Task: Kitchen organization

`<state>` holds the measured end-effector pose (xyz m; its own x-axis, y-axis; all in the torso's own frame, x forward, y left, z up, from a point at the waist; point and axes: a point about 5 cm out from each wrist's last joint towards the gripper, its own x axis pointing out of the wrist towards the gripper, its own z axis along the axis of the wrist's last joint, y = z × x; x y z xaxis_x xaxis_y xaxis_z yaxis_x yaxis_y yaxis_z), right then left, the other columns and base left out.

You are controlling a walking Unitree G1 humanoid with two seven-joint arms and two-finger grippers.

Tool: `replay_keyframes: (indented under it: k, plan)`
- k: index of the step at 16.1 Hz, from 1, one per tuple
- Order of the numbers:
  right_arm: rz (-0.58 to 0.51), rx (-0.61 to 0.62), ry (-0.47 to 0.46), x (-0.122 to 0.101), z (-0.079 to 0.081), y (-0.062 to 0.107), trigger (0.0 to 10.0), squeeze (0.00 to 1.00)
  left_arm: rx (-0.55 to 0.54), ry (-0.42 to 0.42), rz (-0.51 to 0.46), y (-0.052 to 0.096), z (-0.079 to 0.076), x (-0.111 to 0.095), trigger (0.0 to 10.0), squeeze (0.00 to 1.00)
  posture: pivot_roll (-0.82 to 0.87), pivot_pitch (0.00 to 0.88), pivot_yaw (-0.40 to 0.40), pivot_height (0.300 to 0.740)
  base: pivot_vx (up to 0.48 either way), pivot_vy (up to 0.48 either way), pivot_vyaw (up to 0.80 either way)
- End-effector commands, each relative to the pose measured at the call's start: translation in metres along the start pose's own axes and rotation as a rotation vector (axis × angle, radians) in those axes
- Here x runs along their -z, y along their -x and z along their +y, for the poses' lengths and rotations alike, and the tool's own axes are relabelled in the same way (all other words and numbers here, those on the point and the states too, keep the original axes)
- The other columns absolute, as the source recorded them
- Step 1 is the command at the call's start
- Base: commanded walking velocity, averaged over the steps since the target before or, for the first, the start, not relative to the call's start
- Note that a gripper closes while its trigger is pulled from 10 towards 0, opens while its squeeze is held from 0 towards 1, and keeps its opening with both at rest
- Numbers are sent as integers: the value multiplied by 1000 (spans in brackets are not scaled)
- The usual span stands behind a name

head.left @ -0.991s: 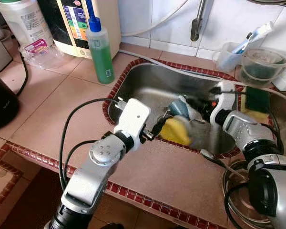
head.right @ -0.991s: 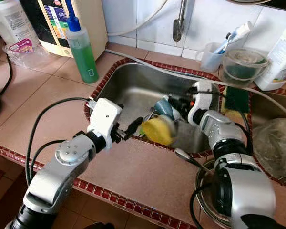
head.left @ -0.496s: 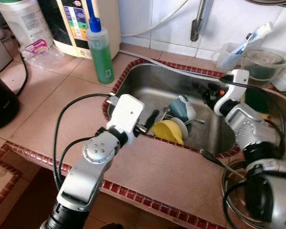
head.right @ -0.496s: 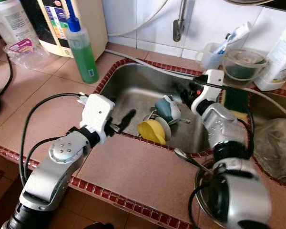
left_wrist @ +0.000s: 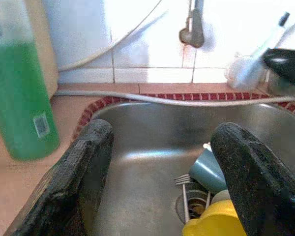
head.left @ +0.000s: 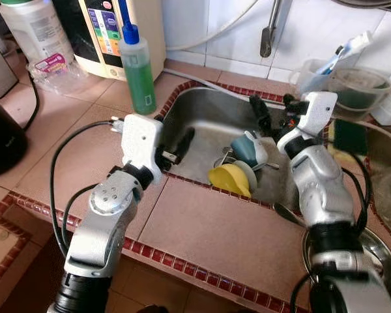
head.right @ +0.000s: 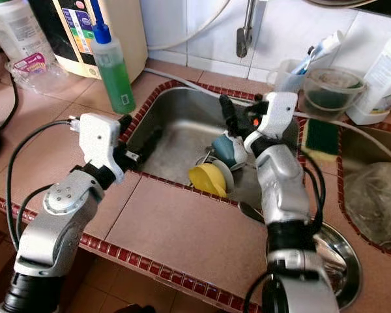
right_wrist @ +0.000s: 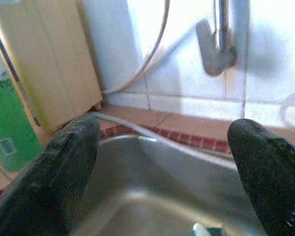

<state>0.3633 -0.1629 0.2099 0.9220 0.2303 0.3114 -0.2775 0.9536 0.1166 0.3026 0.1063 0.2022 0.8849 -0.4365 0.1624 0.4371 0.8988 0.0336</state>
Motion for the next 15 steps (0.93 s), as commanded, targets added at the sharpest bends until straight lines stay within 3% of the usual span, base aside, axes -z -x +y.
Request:
replay_keyframes:
  k: [1, 2, 5, 10, 14, 15]
  plan:
    - [-40, 40, 26, -2, -1, 9, 10000, 1000, -7, 23, -5, 1, 1, 6, 10000, 0, -92, 86, 25, 740, 0, 0, 0]
    - [-49, 56, 57, -3, 1, 15, 10000, 1000, 0, -34, 5, 1, 2, 7, 10000, 0, -96, 78, 27, 740, 0, 0, 0]
    - [-61, 70, 71, 2, 10, 35, 10000, 1000, 12, -49, -17, -1, 1, 6, 10000, 0, -111, 57, 33, 740, 0, 0, 0]
    - [-100, 110, 70, -2, 22, 49, 10000, 1000, -45, 37, -66, 7, 8, 11, 10000, 0, -146, 35, 28, 740, 0, 0, 0]
    - [-121, 119, 144, -9, 19, 56, 10000, 1000, -106, 33, -83, 14, 20, 13, 10000, 0, -159, 38, 28, 740, 0, 0, 0]
    - [-113, 114, 139, -8, 18, 57, 10000, 0, -110, 21, -87, 16, 21, 14, 10000, 0, -154, 37, 26, 740, 0, 0, 0]
